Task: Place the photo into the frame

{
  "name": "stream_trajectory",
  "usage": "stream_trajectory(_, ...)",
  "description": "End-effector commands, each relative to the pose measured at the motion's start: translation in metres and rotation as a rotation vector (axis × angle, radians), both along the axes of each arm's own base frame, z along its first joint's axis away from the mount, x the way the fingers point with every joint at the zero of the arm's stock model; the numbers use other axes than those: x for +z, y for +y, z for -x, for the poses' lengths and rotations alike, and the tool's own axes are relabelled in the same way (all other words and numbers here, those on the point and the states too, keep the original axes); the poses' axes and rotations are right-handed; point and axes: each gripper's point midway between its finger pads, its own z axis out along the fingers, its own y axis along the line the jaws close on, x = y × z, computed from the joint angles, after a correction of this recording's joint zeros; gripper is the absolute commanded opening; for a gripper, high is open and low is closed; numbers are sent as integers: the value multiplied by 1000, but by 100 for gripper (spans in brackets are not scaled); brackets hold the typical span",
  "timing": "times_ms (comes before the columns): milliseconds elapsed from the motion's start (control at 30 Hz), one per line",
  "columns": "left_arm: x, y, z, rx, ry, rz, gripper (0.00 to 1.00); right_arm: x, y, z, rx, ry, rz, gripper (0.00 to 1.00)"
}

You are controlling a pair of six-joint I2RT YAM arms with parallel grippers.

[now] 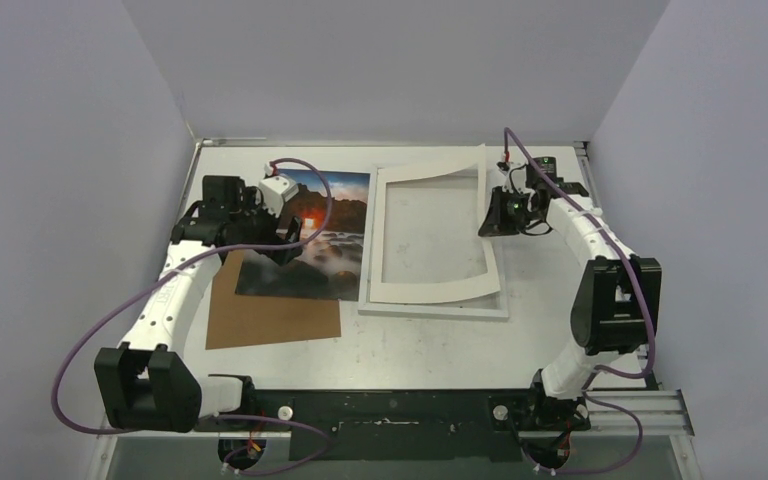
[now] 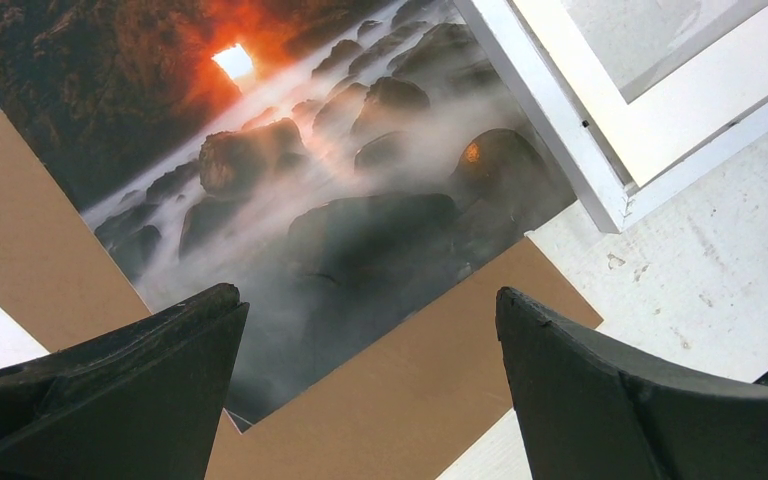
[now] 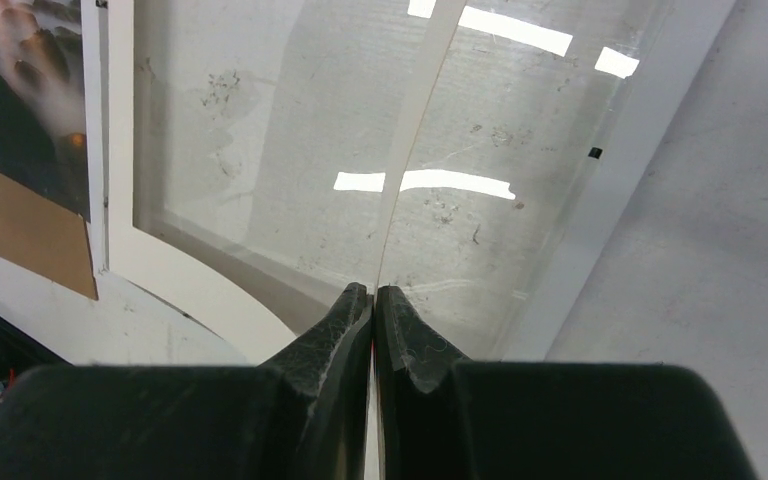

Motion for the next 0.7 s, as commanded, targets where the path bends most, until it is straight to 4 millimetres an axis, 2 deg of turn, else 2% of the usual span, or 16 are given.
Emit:
stream_trajectory(0, 23, -8, -10, -19, -48, 18, 96, 11, 4, -8, 37, -53, 21, 6)
stream_trajectory(233, 26, -10, -7, -25, -56, 17, 96, 2, 12, 0, 45, -46, 18, 6)
stream_trajectory(467, 26, -9, -5, -28, -63, 8, 96, 7, 4, -8, 20, -65, 71, 7)
stream_trajectory(667, 28, -10, -4, -29, -65, 15, 96, 5, -2, -6, 14, -59, 115, 7)
